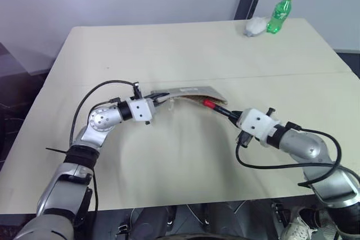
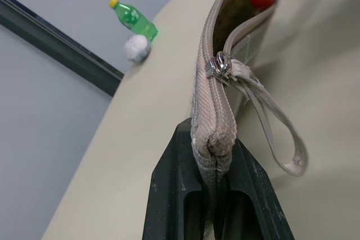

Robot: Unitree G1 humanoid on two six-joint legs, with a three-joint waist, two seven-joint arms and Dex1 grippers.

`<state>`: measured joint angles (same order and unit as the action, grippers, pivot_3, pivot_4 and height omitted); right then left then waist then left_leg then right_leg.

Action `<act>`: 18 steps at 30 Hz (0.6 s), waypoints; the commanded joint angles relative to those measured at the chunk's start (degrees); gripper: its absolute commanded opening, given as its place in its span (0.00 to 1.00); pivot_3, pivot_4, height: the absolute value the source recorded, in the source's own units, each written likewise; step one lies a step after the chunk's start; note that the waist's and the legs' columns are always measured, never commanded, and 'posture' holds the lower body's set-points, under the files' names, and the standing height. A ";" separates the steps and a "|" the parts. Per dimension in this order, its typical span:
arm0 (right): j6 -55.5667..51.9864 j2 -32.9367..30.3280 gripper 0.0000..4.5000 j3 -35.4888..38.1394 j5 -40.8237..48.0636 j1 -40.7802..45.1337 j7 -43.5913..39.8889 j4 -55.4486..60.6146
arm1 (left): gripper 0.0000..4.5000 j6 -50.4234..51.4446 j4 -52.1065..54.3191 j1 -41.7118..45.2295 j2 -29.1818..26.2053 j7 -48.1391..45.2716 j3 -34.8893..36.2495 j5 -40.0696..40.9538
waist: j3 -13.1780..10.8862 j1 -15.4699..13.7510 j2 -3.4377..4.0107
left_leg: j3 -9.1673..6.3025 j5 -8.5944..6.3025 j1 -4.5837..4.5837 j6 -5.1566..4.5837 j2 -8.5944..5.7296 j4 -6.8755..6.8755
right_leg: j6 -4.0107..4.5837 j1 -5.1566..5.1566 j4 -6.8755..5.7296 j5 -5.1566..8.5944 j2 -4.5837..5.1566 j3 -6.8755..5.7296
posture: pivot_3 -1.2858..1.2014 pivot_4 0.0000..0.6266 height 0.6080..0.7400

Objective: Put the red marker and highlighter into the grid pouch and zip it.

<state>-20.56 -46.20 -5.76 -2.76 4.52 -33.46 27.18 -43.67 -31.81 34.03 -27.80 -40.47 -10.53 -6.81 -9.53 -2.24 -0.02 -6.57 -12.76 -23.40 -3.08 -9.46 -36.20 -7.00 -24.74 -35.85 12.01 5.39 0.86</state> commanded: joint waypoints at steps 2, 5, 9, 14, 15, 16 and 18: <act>2.97 0.94 0.07 -0.23 -2.89 3.39 0.47 -0.90 | 0.00 -1.82 2.21 0.36 0.06 -0.81 -0.84 0.83 | 0.00 0.07 0.00 | 0.00 0.00 0.00 0.00 0.00 -0.01 | 0.00 0.00 -0.01 0.00 0.00 0.00 | 0.52 0.24 0.99; 5.56 2.04 0.07 -2.93 -6.04 8.27 0.47 -2.84 | 0.00 -2.47 2.95 0.29 0.02 -3.24 -2.05 2.02 | 0.00 0.16 0.00 | 0.02 0.00 0.01 0.00 0.00 -0.02 | 0.01 0.00 -0.02 -0.01 -0.02 0.01 | 0.52 0.24 0.99; 13.54 3.38 0.07 -11.07 -12.68 15.21 -2.09 -6.62 | 0.00 0.44 4.65 0.59 1.96 -7.78 -3.18 7.20 | 0.00 0.14 0.01 | 0.01 0.02 0.01 0.03 0.00 0.00 | 0.01 -0.07 -0.08 0.00 -0.02 0.01 | 0.52 0.24 0.99; 21.36 4.64 0.07 -16.47 -18.89 18.24 -3.38 -11.91 | 0.00 4.68 7.75 1.81 4.54 -11.55 -3.50 11.06 | 0.00 -0.05 0.00 | 0.04 0.05 0.00 0.06 -0.02 -0.05 | 0.02 -0.13 -0.04 -0.01 -0.02 -0.02 | 0.52 0.24 0.99; 22.33 4.70 0.07 -16.34 -19.75 18.53 -3.09 -12.49 | 0.00 5.00 8.07 1.95 4.41 -12.20 -3.29 11.30 | -0.01 -0.02 0.00 | 0.05 0.09 0.00 0.14 -0.02 -0.06 | 0.02 -0.14 -0.01 -0.01 -0.02 -0.02 | 0.52 0.24 0.99; 23.42 4.80 0.07 -16.12 -20.47 18.76 -2.64 -12.95 | 0.00 5.40 8.40 1.99 4.34 -12.66 -2.95 11.77 | -0.01 0.02 0.00 | 0.08 0.15 0.00 0.22 -0.03 -0.05 | 0.02 -0.13 -0.01 -0.01 -0.01 -0.01 | 0.52 0.24 0.99; 25.44 4.62 0.07 -15.35 -21.47 18.98 -2.12 -13.61 | 0.00 5.51 8.68 1.54 3.98 -13.65 -2.12 12.88 | -0.01 0.06 0.00 | 0.11 0.15 -0.01 0.24 -0.04 -0.03 | 0.02 -0.08 -0.02 -0.01 -0.01 0.03 | 0.52 0.24 0.99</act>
<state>1.57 -41.67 -21.05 -23.63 22.46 -35.70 12.48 -37.71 -26.18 34.04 -23.70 -53.87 -14.37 3.17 -9.53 -2.18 -0.02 -6.46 -12.61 -23.42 -2.83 -9.50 -36.22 -6.98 -24.82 -35.88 12.00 5.38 0.89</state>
